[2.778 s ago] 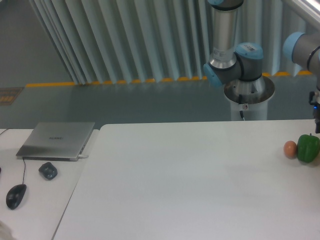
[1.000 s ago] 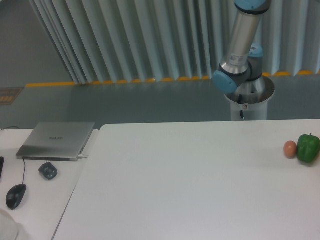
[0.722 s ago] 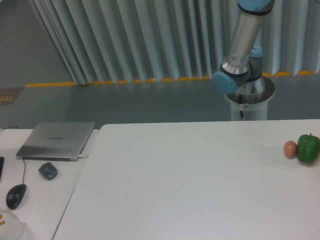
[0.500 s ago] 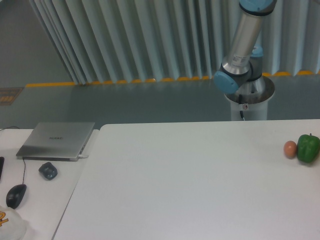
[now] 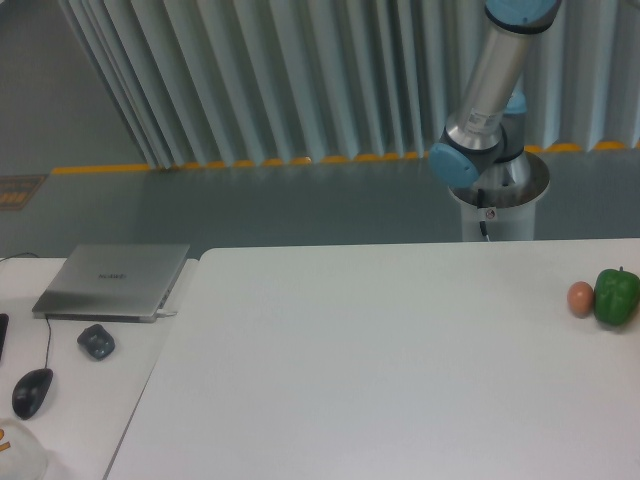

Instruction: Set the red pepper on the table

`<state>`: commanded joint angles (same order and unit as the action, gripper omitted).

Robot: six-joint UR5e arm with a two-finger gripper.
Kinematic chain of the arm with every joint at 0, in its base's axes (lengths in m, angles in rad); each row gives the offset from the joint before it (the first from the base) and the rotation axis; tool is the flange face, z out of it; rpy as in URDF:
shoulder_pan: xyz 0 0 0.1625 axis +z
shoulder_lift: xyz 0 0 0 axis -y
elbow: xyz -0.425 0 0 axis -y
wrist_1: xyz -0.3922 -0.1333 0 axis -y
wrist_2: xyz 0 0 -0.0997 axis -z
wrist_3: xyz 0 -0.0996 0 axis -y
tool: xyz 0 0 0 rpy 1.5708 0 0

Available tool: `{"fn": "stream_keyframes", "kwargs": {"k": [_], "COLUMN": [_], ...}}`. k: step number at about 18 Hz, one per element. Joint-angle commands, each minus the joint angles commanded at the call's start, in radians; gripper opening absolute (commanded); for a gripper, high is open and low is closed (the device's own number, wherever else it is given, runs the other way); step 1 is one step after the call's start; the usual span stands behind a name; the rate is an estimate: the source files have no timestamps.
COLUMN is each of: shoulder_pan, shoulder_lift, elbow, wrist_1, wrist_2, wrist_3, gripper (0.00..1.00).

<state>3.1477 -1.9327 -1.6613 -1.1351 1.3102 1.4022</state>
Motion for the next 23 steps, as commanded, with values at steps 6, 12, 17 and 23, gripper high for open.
{"fn": "stream_keyframes", "kwargs": {"k": [6,12,17,23], "shoulder_pan": [0.005,0.003,0.002,0.000], "shoulder_lift": [-0.003,-0.012,-0.025,-0.025], "elbow": [0.000,0.000,0.000,-0.002], "wrist_1": [0.002,0.035,0.048,0.048], "wrist_2": [-0.006,-0.003,-0.003,-0.003], "wrist_3": [-0.002,0.007,0.009,0.007], "gripper": [1.00,1.00,0.94,0.64]}}
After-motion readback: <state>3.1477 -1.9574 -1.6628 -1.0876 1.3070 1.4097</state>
